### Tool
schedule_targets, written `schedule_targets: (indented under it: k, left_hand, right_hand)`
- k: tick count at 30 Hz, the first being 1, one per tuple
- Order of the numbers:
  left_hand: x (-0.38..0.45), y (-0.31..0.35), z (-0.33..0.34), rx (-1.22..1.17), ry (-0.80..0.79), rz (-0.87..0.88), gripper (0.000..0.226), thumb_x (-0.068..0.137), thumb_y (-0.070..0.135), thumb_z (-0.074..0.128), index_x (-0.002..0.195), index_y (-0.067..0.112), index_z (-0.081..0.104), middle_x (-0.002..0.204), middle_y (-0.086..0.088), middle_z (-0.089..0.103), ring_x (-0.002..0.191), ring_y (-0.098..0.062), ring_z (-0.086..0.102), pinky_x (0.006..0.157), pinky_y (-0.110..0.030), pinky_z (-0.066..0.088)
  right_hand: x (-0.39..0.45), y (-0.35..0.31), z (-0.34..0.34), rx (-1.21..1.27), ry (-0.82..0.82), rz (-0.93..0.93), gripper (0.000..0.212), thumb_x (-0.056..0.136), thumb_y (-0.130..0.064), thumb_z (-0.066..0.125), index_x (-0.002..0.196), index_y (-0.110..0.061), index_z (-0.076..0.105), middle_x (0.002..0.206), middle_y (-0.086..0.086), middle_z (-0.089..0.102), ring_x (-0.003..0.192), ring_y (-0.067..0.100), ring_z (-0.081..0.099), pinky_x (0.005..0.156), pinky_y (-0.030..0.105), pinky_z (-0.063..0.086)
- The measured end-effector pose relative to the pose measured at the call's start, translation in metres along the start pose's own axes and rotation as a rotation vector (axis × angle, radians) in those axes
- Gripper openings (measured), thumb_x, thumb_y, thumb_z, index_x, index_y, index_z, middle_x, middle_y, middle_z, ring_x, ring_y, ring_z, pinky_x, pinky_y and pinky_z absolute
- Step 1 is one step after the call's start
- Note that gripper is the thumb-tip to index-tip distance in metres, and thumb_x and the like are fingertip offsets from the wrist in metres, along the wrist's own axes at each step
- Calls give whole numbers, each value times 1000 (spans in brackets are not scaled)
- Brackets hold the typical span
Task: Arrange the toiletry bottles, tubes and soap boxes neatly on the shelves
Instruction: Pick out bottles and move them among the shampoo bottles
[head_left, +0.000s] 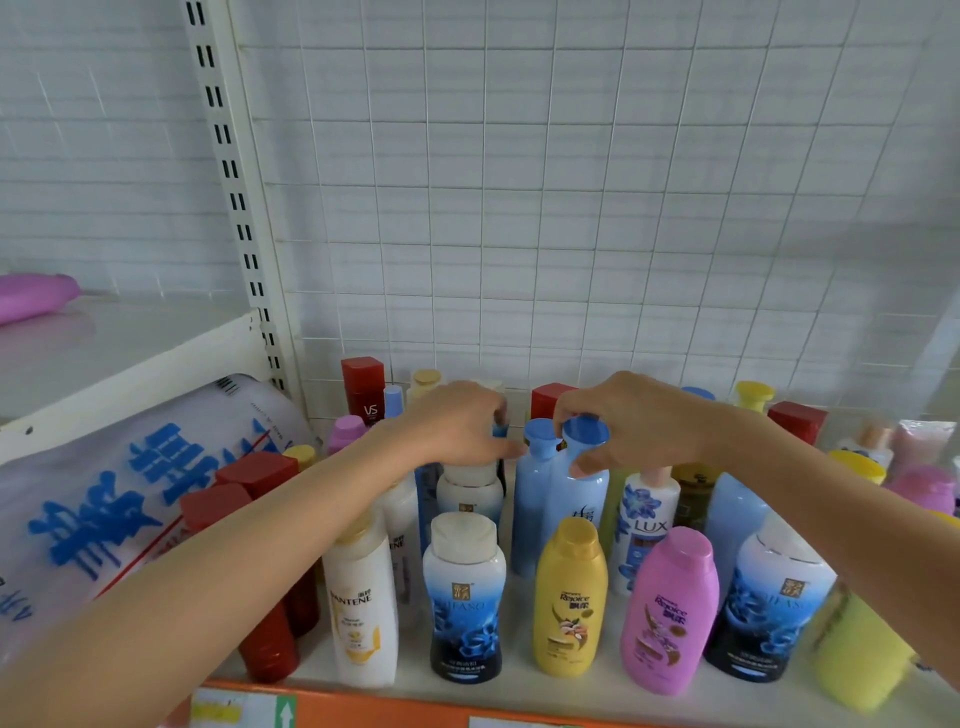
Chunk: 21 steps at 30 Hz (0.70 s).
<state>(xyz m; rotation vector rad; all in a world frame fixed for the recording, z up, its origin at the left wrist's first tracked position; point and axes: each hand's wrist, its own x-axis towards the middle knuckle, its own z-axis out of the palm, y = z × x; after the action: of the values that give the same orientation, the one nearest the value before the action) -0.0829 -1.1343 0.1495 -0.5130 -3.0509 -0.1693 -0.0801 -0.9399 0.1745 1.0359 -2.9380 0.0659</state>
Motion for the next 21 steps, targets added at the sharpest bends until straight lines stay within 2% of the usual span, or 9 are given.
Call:
schedule_targets:
  k: [2, 5, 7, 10, 13, 17, 21]
  left_hand:
    - [7, 13, -1, -94, 51, 74, 45, 86, 44, 57, 119, 13, 54, 97, -5, 56, 86, -17, 49, 69, -27, 38]
    - [23, 29, 4, -128, -22, 175, 35, 87, 34, 59, 109, 7, 55, 95, -10, 57, 83, -17, 48, 63, -25, 36]
    - [34, 32, 10, -97, -56, 209, 32, 85, 34, 61, 106, 10, 56, 95, -6, 58, 83, -16, 48, 69, -25, 39]
    - [46, 30, 19, -81, -11, 242, 24, 80, 23, 65, 100, 10, 62, 100, -3, 64, 83, -14, 50, 73, -25, 40]
    - [47, 24, 20, -110, 50, 276, 21, 77, 21, 66, 96, 12, 66, 98, 2, 66, 86, -13, 57, 72, -22, 39]
    - [38, 19, 4, -226, 221, 259, 17, 77, 22, 65, 93, 17, 64, 87, 5, 62, 82, -13, 56, 66, -22, 39]
    - [27, 24, -38, -395, 529, 241, 17, 78, 20, 65, 94, 15, 62, 91, 1, 57, 83, -16, 53, 69, -26, 38]
  right_hand:
    - [-3, 0, -2, -28, 20, 24, 35, 77, -44, 68, 104, -29, 54, 75, -8, 53, 69, 14, 50, 68, 26, 42]
    - [-12, -2, -5, -31, 41, 73, 32, 79, -41, 66, 103, -25, 53, 76, -9, 52, 67, 9, 49, 68, 25, 41]
    - [-20, -2, -7, 12, 55, 100, 29, 80, -36, 67, 101, -23, 53, 78, -7, 55, 65, 8, 50, 67, 23, 41]
    - [-32, 1, -10, 65, 105, 142, 29, 78, -34, 68, 101, -24, 53, 91, -3, 61, 82, 16, 55, 77, 28, 46]
    - [-47, 1, -15, 95, 193, 197, 32, 78, -30, 70, 106, -24, 55, 99, -10, 56, 89, 12, 51, 73, 17, 40]
    - [-66, 0, -23, 116, 332, 272, 33, 78, -27, 71, 107, -26, 55, 101, -11, 54, 90, 11, 49, 71, 15, 36]
    - [-84, -5, -32, 174, 512, 332, 31, 75, -24, 72, 102, -27, 57, 95, -13, 54, 85, 10, 48, 68, 5, 34]
